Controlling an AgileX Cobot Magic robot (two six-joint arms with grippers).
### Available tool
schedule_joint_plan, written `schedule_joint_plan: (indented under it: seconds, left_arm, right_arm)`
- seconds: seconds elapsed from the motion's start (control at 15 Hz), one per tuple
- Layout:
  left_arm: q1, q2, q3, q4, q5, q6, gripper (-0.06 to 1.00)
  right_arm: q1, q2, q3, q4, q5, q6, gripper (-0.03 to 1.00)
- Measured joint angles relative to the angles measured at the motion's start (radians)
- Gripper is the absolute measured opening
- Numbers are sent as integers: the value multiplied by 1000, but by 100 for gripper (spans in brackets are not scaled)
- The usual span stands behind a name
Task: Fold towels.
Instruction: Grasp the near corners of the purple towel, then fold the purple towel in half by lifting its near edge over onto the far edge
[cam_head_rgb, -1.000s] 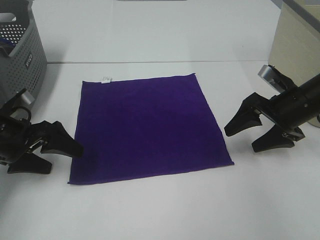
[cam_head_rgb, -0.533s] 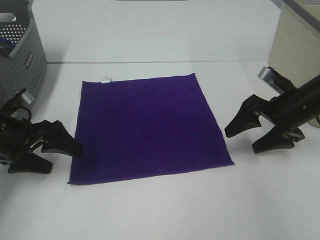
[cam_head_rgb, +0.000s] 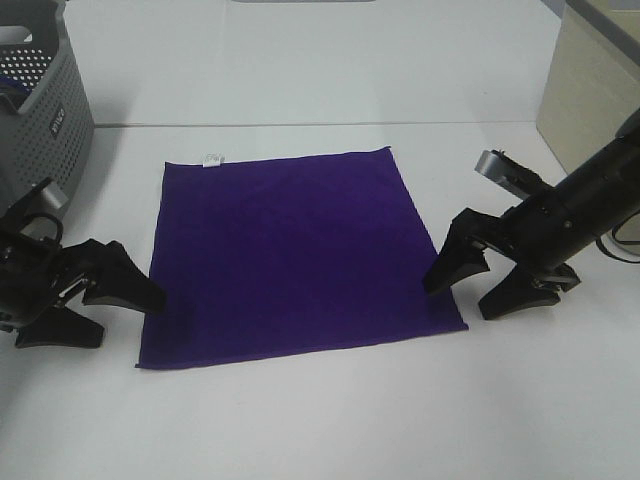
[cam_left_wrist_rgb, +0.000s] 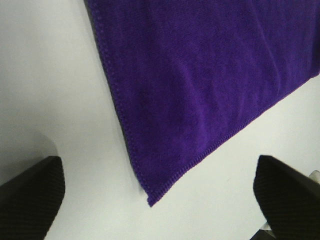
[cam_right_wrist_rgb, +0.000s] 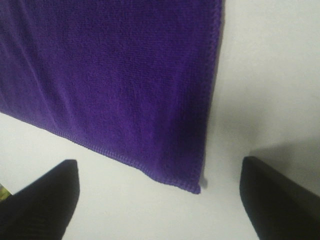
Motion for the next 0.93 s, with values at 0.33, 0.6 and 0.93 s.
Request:
schedule_joint_plan:
  seconds: [0.33,0.6,0.93]
  left_arm:
    - [-123,65,-88,69,4,-172,74]
    - [-283,184,-291,224,22,-462,39]
    - [-359,251,-388,245,31,-514,0]
  right_arm:
    - [132,27,-43,-25,-63,69,76]
    - [168,49,-75,-46,-99,115,49]
    - [168,60,-75,-58,-141,116,2]
